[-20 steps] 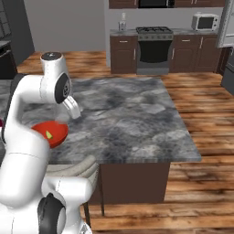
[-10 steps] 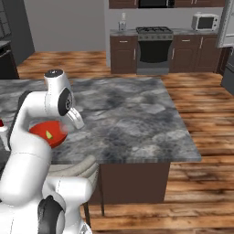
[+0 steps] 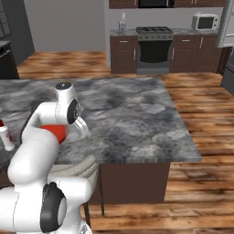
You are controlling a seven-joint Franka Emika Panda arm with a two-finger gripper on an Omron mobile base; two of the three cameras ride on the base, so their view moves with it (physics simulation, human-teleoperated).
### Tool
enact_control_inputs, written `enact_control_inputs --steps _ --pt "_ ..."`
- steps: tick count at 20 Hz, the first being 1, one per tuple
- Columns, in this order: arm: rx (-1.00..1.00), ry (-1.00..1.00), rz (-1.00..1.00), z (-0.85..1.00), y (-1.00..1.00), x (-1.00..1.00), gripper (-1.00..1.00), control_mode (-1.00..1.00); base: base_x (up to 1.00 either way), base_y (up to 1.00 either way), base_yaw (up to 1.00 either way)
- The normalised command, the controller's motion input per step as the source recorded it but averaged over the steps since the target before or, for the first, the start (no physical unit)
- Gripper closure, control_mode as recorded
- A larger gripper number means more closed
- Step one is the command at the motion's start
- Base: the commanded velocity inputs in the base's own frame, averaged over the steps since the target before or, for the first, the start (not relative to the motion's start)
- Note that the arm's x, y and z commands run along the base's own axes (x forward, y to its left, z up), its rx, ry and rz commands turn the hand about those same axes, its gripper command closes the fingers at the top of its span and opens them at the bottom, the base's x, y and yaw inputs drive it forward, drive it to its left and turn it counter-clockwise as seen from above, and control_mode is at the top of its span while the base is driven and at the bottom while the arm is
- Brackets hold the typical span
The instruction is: There is a bowl on the dining counter. Grab a lemon wedge from the fridge and place it in the bowl. Then get the liquor bottle and glass cup from the cabinet and place them next to the bowl.
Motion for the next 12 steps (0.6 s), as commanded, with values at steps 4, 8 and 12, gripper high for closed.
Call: enact_control_inputs --steps 4,8,12 --pt "0.0 0.1 0.01 -0.37 0.0 0.63 1.0 -1.0 0.0 0.0 0.0" --pt "0.0 0.08 0.01 -0.36 0.0 0.52 1.0 -1.0 0.0 0.0 0.0" --pt "0.0 0.04 0.0 -0.35 0.03 0.4 1.0 -1.0 0.0 0.0 0.0"
